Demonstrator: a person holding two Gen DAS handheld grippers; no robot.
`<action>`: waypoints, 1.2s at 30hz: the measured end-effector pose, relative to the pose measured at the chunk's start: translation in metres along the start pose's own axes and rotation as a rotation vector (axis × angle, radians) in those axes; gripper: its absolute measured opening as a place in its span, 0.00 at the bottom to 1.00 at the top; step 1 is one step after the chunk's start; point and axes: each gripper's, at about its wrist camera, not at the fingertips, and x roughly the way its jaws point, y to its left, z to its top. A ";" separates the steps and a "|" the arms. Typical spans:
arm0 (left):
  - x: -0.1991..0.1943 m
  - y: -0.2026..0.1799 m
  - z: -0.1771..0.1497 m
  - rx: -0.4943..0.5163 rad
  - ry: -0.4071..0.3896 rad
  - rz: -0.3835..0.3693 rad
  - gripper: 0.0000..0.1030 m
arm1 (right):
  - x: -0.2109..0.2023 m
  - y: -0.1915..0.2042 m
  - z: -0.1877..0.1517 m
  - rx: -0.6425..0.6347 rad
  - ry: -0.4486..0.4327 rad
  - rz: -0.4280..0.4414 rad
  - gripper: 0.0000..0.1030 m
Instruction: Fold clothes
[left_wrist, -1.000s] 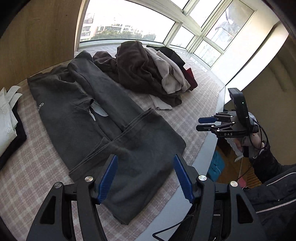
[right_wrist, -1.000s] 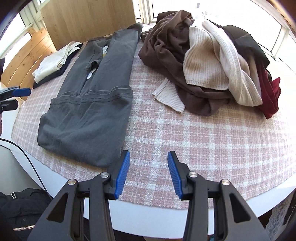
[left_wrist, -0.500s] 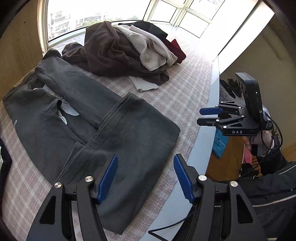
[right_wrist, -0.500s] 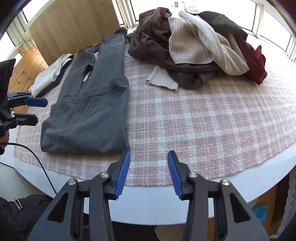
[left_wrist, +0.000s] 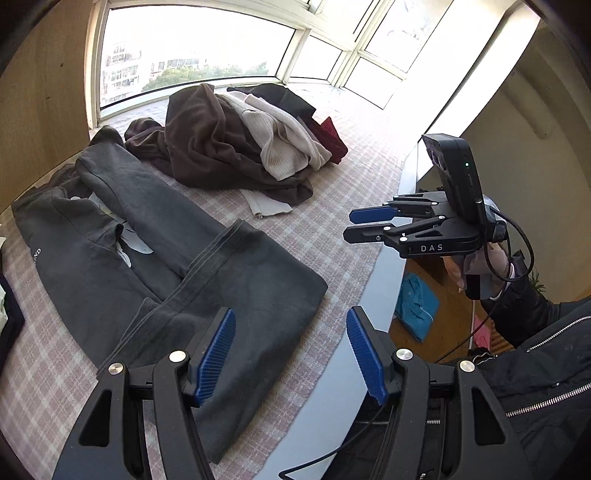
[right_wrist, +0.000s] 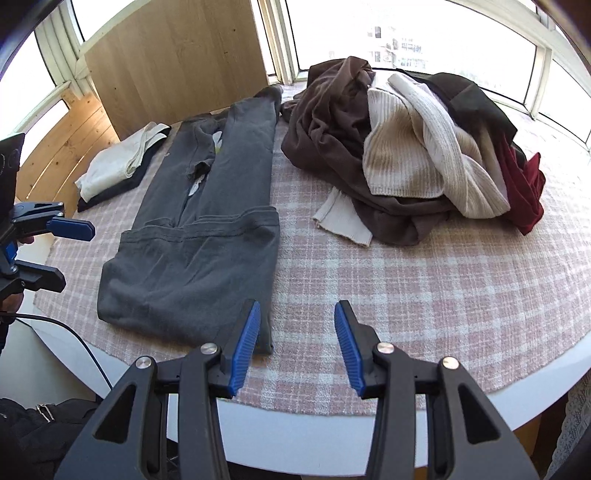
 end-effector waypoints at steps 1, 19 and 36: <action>-0.004 0.003 -0.003 -0.018 -0.011 0.007 0.58 | 0.002 0.004 0.006 -0.015 0.006 0.028 0.40; 0.017 0.047 -0.124 -0.333 0.076 0.110 0.58 | 0.079 0.011 -0.028 -0.225 0.333 0.121 0.40; 0.038 0.069 -0.120 -0.404 0.115 0.085 0.16 | 0.084 0.007 -0.033 -0.208 0.328 0.236 0.40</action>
